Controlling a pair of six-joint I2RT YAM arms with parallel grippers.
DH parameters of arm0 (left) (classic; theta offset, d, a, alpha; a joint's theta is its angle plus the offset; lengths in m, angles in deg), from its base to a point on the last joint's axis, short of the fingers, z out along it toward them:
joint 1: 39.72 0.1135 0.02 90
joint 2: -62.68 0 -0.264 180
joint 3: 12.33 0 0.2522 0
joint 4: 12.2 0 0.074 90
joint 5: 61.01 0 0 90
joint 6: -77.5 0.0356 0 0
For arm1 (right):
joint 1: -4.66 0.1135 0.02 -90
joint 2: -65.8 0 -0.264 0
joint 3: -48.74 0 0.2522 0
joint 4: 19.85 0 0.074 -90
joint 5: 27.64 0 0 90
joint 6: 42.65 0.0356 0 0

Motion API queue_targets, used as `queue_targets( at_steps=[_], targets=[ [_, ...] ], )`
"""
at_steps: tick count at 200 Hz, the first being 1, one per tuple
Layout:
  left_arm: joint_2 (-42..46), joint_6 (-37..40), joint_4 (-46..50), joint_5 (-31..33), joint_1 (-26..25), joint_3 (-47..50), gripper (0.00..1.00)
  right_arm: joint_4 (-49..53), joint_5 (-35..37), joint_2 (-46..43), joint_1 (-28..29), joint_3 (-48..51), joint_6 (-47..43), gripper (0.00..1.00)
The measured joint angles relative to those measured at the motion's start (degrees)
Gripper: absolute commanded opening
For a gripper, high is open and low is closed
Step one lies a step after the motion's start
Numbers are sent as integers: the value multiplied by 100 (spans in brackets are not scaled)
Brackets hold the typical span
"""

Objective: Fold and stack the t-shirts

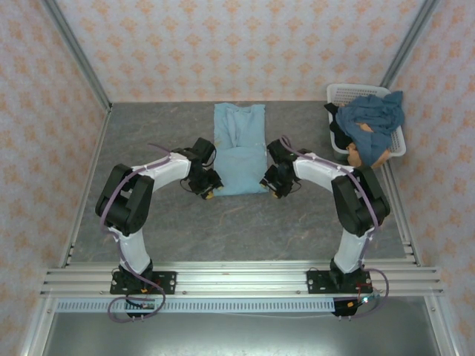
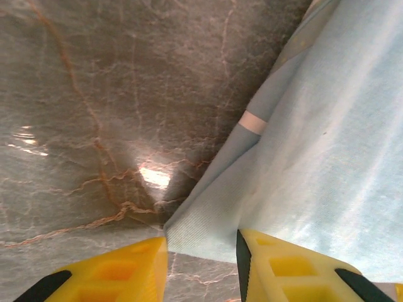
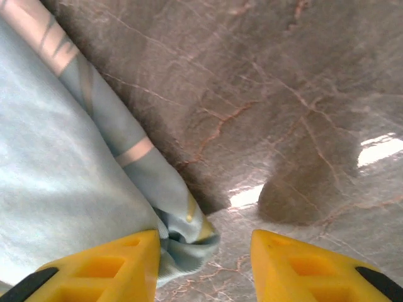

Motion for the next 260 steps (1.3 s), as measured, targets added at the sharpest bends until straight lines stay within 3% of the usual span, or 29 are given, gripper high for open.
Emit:
queue_targets(
  at_steps=[55,126,178,215,260],
  targets=[
    [0,76,105,61,0,-9,36,105,101,-240,116,-63,-107,50],
    [2,153,267,81,0,-11,36,201,136,-4,197,-133,-352,46],
    [2,151,262,76,0,-11,36,313,240,476,168,-409,-612,31],
    [2,142,212,-11,0,-9,36,439,234,498,120,-411,-592,10],
    [2,33,-87,-234,-15,42,36,92,87,496,109,-348,-326,0]
  ],
)
